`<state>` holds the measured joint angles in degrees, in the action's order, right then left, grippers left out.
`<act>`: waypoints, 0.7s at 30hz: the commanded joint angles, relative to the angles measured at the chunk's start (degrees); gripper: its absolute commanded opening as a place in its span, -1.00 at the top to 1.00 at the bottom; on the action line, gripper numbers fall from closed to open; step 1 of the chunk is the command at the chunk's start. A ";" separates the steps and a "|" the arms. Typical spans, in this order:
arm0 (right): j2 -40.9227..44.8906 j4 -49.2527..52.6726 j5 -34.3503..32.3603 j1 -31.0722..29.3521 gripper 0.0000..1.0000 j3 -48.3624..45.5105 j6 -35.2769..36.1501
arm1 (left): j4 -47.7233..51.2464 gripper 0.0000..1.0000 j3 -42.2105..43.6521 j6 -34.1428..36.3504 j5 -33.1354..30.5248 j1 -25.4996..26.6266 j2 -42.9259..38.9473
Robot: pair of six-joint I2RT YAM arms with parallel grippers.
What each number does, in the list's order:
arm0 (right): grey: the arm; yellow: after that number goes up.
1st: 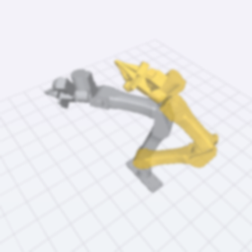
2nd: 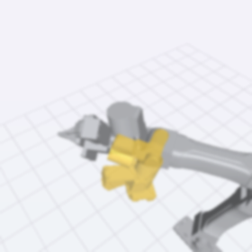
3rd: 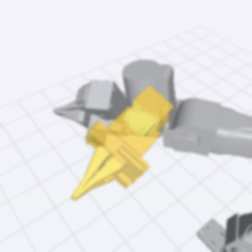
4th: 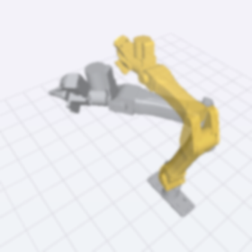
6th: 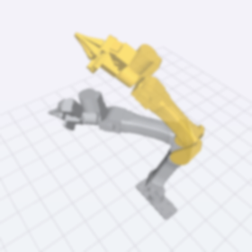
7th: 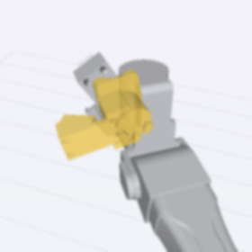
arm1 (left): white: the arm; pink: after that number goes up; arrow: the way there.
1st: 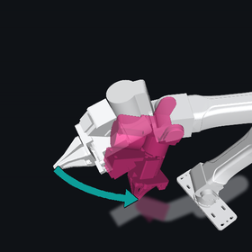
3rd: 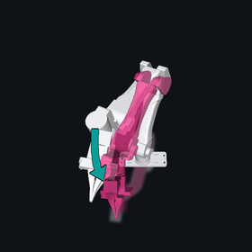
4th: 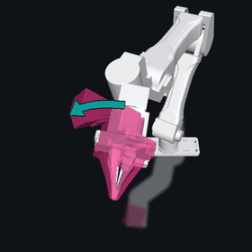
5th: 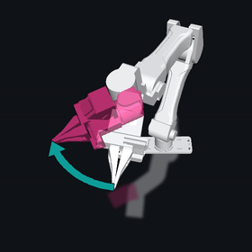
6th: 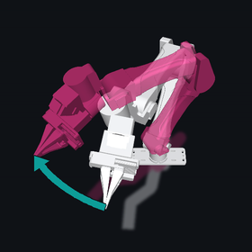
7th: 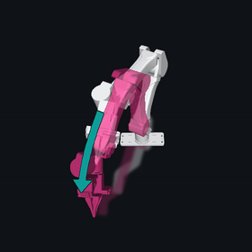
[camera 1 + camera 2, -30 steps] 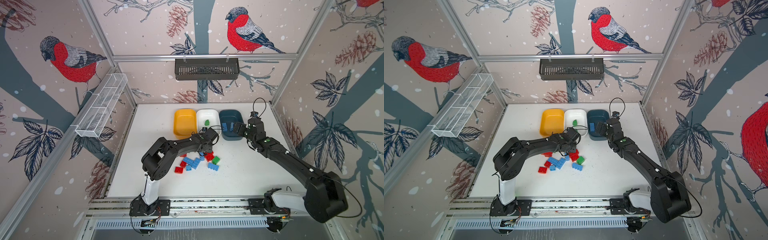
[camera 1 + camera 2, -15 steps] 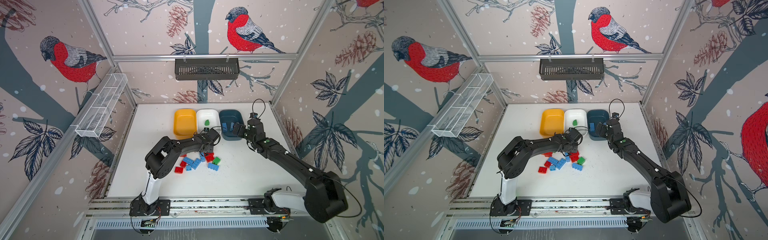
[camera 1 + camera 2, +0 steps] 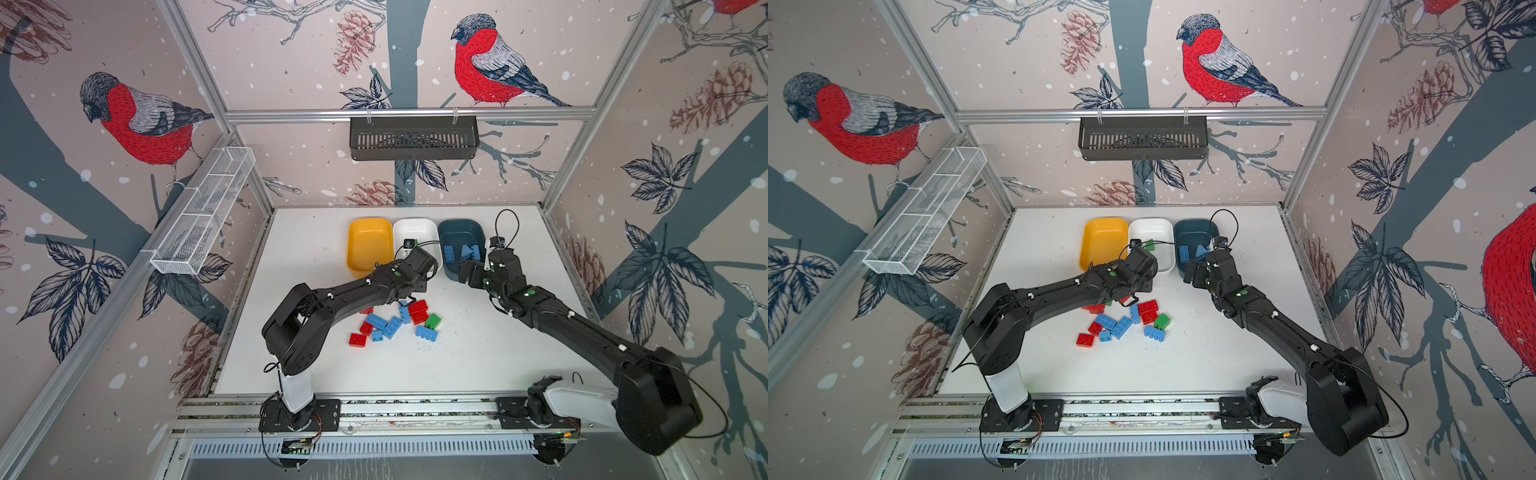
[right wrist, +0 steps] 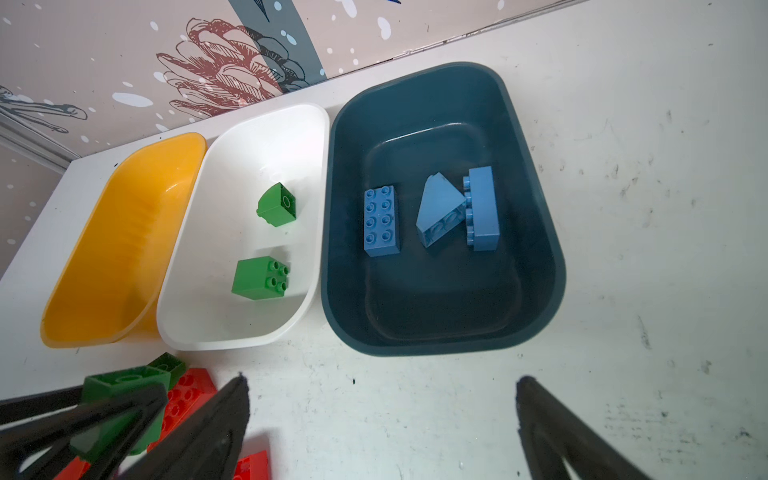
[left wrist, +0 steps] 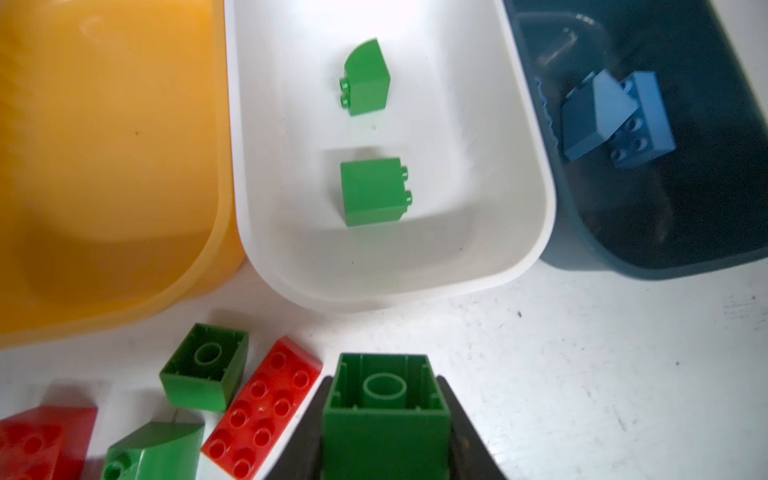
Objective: Sort the legos into containers by color
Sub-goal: 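Carry the green square brick into the white tub with the left gripper and release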
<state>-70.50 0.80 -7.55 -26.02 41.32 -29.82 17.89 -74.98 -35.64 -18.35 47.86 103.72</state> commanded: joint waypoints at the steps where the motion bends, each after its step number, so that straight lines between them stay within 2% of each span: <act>1: -0.41 -0.46 -0.75 -0.23 -0.99 0.06 -1.22 | -3.03 0.43 -3.65 2.52 -2.42 -0.77 1.67; 13: 0.10 2.06 -3.56 -0.47 -0.99 1.04 -1.47 | -3.73 0.43 -20.91 7.03 -4.24 -6.70 16.60; 15: 0.13 2.34 -3.92 -0.47 -0.99 1.28 -1.22 | -3.67 0.37 -23.69 8.26 -4.50 -7.57 18.80; 18: 0.36 2.67 -4.05 -0.46 -0.99 1.39 -1.11 | -1.35 0.14 -29.36 11.06 -5.41 -8.04 21.99; 21: 0.62 2.71 -3.98 -0.53 -0.99 1.30 -1.05 | 1.06 -0.19 -33.56 12.95 -6.04 -8.04 23.51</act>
<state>-70.39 3.25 -10.59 -26.44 42.26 -31.29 17.08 -106.15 -25.93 -22.76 39.90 126.48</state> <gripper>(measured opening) 0.996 0.576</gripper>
